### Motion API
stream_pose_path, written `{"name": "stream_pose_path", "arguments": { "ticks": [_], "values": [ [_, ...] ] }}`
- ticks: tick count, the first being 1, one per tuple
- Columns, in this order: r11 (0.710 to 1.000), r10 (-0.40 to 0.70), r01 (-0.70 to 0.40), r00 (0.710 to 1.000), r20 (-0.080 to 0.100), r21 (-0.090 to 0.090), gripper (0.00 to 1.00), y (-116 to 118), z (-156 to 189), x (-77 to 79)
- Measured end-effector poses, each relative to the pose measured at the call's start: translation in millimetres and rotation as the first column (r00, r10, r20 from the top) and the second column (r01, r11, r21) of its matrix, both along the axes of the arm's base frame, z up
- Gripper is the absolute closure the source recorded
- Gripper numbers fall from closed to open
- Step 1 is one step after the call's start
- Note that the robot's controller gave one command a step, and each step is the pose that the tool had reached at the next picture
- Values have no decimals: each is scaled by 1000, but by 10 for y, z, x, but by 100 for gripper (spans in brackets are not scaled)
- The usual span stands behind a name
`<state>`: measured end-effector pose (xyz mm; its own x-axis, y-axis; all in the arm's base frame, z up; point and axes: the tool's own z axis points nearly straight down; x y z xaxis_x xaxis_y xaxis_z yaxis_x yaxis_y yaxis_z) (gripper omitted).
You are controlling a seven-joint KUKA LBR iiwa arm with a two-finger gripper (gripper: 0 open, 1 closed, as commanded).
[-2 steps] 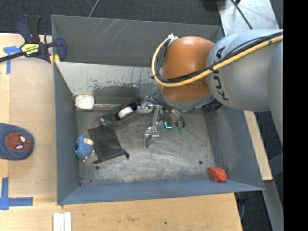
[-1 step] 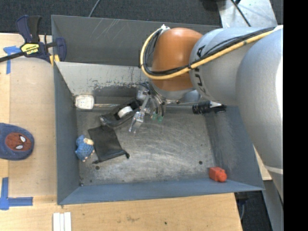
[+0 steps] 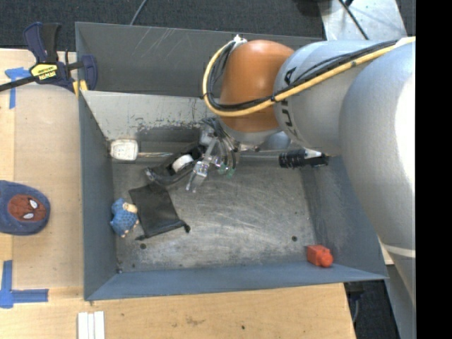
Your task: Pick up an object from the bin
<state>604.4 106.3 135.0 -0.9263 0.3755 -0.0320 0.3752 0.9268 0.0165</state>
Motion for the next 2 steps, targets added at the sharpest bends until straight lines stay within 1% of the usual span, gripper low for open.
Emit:
{"name": "stream_pose_path", "arguments": {
  "ticks": [1, 2],
  "values": [
    [999, -36, 36, 999, -10, -6, 0, -51, -78, -16],
    [999, -36, 36, 999, -27, -9, 100, -59, -136, -58]
  ]
}}
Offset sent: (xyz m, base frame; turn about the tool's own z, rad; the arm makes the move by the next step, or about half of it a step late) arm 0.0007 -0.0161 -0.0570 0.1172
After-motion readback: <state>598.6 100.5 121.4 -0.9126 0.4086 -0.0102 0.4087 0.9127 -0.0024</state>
